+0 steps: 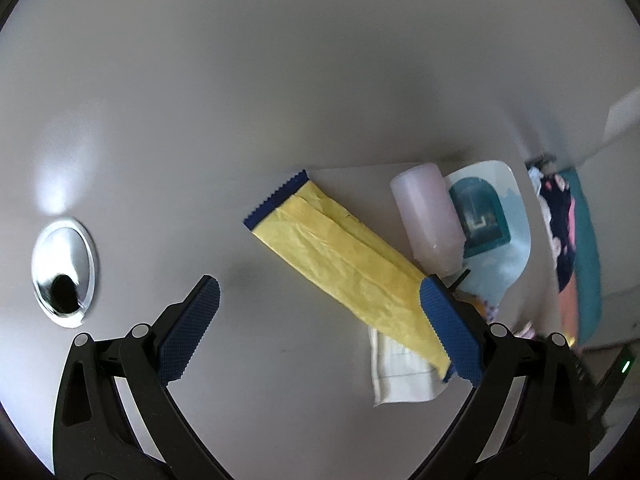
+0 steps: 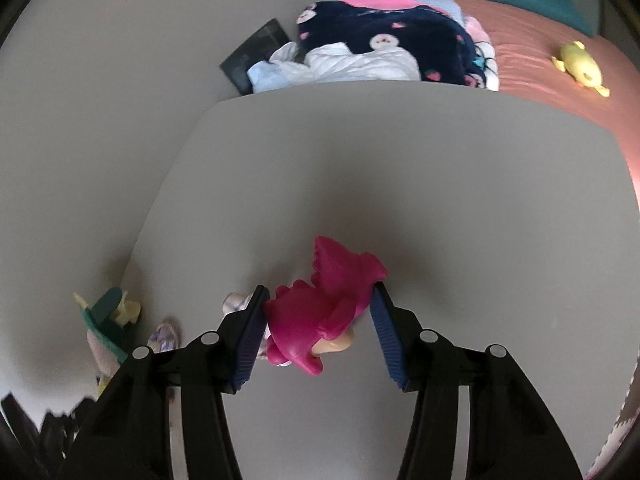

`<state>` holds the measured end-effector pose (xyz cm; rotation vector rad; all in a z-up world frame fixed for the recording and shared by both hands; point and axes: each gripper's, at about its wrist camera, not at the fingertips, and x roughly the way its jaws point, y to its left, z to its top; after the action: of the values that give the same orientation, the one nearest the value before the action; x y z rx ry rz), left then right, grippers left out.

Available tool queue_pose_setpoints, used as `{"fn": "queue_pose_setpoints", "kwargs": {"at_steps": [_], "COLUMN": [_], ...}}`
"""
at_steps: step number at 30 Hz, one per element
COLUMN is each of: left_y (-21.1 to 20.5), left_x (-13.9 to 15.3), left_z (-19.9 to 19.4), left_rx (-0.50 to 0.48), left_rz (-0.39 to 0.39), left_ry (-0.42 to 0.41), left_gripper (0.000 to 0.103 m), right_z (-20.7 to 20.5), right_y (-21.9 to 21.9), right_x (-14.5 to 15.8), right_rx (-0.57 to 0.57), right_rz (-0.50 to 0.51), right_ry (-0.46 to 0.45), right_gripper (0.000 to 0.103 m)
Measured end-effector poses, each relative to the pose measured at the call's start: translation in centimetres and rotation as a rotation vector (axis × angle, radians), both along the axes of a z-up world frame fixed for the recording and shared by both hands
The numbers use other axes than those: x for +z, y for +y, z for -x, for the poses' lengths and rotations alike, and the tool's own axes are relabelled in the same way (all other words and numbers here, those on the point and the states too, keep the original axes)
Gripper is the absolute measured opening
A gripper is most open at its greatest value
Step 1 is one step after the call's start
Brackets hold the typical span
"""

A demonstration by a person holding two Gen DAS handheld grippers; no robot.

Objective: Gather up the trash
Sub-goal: 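Grasp the yellow wrapper with the left tool while the right grasps the pink doll, then carry yellow wrapper and pink doll to the trash bag and release both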

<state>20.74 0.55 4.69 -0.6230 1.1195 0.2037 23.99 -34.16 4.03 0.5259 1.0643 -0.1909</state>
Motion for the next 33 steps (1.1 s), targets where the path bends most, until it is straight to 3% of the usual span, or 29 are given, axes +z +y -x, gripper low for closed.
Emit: {"fn": "queue_pose_setpoints", "kwargs": {"at_steps": [2, 5, 8, 10, 14, 17, 22, 33], "left_y": [0.0, -0.4, -1.3, -2.0, -1.9, -2.1, -2.8, -8.3], "left_x": [-0.4, -0.4, -0.1, -0.2, -0.2, 0.9, 4.0, 8.0], "left_z": [-0.1, -0.5, -1.3, -1.7, -1.1, -0.3, 2.0, 6.4], "left_rx": [0.029, 0.044, 0.016, -0.012, -0.043, -0.093, -0.181, -0.307], "left_rz": [0.04, 0.031, 0.002, 0.001, 0.037, -0.007, -0.1, -0.129], "left_ry": [0.008, 0.009, 0.004, 0.004, -0.035, -0.09, -0.185, -0.275], "left_gripper": [0.097, 0.094, 0.06, 0.056, 0.032, 0.017, 0.015, 0.015], "right_z": [0.4, 0.8, 1.1, 1.5, 2.2, 2.9, 4.8, 11.6], "right_y": [0.3, 0.8, 1.2, 1.4, 1.6, 1.6, 1.4, -0.3], "right_x": [0.0, 0.3, 0.8, 1.3, 2.2, 2.7, 3.8, 7.3], "right_rx": [0.023, 0.049, 0.083, 0.1, 0.12, 0.136, 0.144, 0.104], "right_rz": [0.007, 0.033, 0.058, 0.078, 0.095, 0.094, 0.079, 0.059], "right_ry": [-0.006, -0.015, -0.032, -0.044, -0.061, -0.073, -0.09, -0.135], "right_gripper": [0.053, 0.053, 0.053, 0.053, 0.053, 0.053, 0.053, 0.053]}}
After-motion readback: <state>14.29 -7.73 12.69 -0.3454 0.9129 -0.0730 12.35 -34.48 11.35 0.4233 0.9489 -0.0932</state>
